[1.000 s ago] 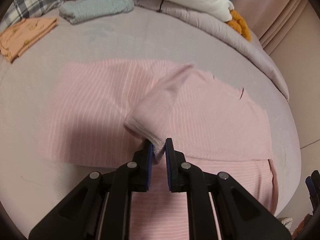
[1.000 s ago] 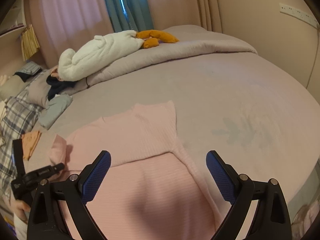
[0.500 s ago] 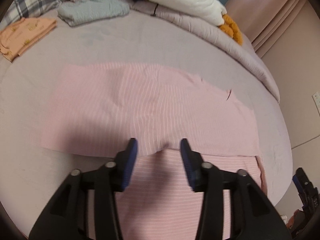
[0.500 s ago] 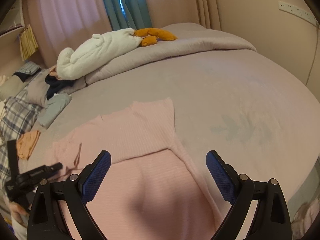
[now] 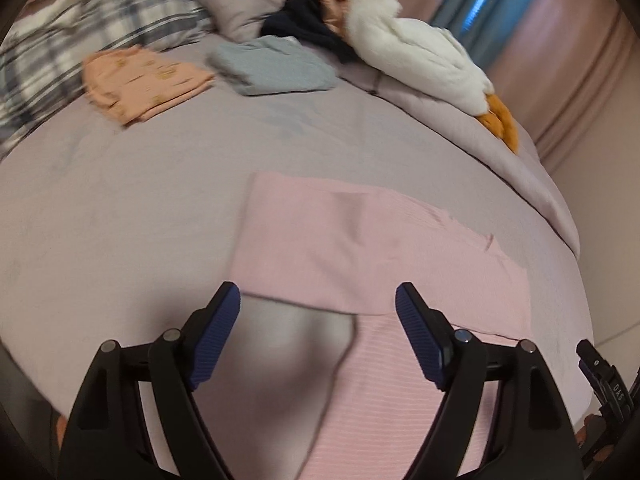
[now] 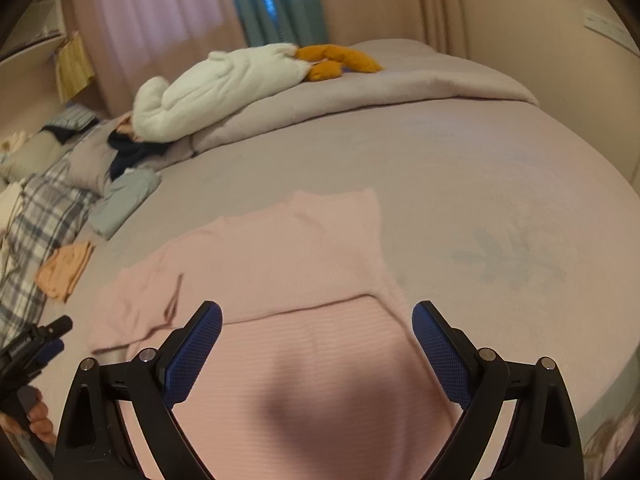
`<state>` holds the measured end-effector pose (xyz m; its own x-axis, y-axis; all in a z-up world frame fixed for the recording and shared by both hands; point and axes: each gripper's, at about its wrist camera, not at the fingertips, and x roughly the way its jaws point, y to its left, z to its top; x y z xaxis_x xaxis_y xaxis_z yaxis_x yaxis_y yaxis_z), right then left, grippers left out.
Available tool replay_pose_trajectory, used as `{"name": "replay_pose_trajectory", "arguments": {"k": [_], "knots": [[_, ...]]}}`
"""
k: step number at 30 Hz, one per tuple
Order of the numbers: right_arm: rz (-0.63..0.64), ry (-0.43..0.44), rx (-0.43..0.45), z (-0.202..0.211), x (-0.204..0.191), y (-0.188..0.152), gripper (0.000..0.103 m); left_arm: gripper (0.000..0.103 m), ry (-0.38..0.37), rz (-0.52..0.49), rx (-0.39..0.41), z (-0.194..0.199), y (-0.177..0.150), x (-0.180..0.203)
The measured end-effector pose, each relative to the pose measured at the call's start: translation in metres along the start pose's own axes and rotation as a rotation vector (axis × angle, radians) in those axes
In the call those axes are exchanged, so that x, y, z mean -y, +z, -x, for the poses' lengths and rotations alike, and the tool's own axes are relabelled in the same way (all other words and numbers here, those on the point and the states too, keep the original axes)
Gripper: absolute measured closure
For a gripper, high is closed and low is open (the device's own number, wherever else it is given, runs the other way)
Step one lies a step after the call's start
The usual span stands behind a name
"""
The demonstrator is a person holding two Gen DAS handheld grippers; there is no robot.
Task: Fold small clothes
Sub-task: 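Grasp the side edge of the pink shirt with the right gripper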
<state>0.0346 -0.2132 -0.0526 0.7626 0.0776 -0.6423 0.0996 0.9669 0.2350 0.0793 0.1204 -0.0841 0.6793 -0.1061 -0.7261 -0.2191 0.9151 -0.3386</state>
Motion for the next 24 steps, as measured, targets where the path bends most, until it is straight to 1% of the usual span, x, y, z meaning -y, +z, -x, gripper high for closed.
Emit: {"name": "replay_pose_trajectory", "arguments": {"k": [2,5,10,12,13,15,18,19,20,22,24], "knots": [[0.022,0.025,-0.007,-0.005,-0.009,0.004,0.008,0.023,0.013,0.030,-0.006,0.003,-0.003,-0.014],[0.060,0.067,-0.043,-0.019,-0.028,0.009,0.008,0.023,0.042,0.067,-0.002,0.008,-0.007,-0.030],[0.126,0.166,-0.117,-0.046,-0.065,0.013,0.008,0.023,0.047,0.110,-0.005,0.016,-0.016,-0.046],[0.148,0.212,-0.159,-0.061,-0.083,0.012,0.008,0.023,0.053,0.112,-0.006,0.018,-0.019,-0.049],[0.155,0.224,-0.171,-0.066,-0.088,0.012,0.009,0.023,0.056,0.110,-0.010,0.018,-0.020,-0.050],[0.173,0.256,-0.215,-0.083,-0.105,0.012,0.016,0.023,0.059,0.111,-0.015,0.018,-0.021,-0.050],[0.181,0.263,-0.273,-0.104,-0.121,0.009,0.023,0.023,0.057,0.111,-0.012,0.020,-0.023,-0.051],[0.190,0.258,-0.288,-0.109,-0.125,0.008,0.030,0.023,0.056,0.109,-0.012,0.020,-0.023,-0.052],[0.201,0.245,-0.306,-0.116,-0.131,0.005,0.034,0.023,0.058,0.108,-0.012,0.021,-0.023,-0.051],[0.213,0.249,-0.321,-0.124,-0.138,0.003,0.036,0.023,0.060,0.106,-0.010,0.022,-0.025,-0.051],[0.217,0.242,-0.356,-0.135,-0.143,0.000,0.038,0.023,0.055,0.102,-0.012,0.022,-0.026,-0.050]]}}
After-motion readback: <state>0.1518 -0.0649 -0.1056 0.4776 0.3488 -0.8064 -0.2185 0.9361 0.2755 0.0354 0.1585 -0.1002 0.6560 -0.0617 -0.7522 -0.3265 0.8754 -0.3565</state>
